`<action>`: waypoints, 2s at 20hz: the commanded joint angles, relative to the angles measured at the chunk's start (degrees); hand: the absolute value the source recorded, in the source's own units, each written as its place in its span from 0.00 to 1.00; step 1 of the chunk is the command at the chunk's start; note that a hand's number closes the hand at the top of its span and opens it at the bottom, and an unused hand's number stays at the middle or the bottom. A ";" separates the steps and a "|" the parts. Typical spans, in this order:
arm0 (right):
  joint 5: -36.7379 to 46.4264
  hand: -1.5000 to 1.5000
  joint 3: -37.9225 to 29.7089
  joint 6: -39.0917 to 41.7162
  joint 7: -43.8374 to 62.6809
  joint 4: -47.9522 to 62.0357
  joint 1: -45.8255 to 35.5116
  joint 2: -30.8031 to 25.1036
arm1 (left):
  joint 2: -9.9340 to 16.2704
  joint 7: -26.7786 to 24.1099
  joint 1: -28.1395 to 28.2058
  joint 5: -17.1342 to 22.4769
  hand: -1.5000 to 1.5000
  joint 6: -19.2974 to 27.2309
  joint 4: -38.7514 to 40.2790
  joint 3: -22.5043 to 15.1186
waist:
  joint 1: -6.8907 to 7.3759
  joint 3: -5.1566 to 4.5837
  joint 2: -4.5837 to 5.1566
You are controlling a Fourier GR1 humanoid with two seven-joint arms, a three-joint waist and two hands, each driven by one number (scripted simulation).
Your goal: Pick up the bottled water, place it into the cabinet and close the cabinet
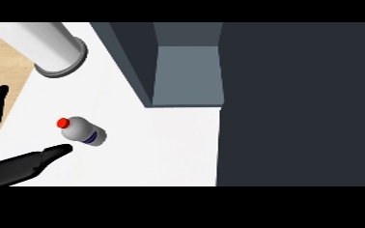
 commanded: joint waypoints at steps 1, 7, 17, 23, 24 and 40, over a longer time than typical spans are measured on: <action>-1.25 0.00 0.35 -0.15 3.82 -10.53 5.14 -1.40 | 0.76 0.93 1.47 -0.85 0.00 -0.24 1.12 1.40 | -0.07 -0.01 0.05; 2.86 0.00 5.41 -0.68 1.03 -11.40 8.93 -0.97 | -1.20 -4.08 1.78 0.77 0.00 -0.48 9.30 2.63 | -0.33 -0.04 0.09; 4.36 0.00 8.27 1.86 -9.34 -11.35 19.19 -4.78 | -2.74 -17.85 2.35 8.15 0.00 -6.07 32.13 7.89 | -1.53 -0.10 -0.03; 5.05 0.00 8.99 0.62 -10.27 -12.01 21.03 -6.22 | 0.32 -26.13 -2.91 10.29 0.00 -9.35 46.46 11.87 | -1.13 -0.14 0.22; 6.10 0.00 9.62 0.02 -12.41 -10.85 21.51 -5.45 | -2.43 -28.83 0.88 8.63 0.00 -10.27 47.75 9.36 | -1.07 -0.13 0.14; 7.28 0.00 11.56 -2.14 -16.77 -10.77 25.53 -10.69 | 2.71 -54.39 -11.64 8.12 0.00 -20.92 85.22 12.54 | -1.25 -0.18 0.29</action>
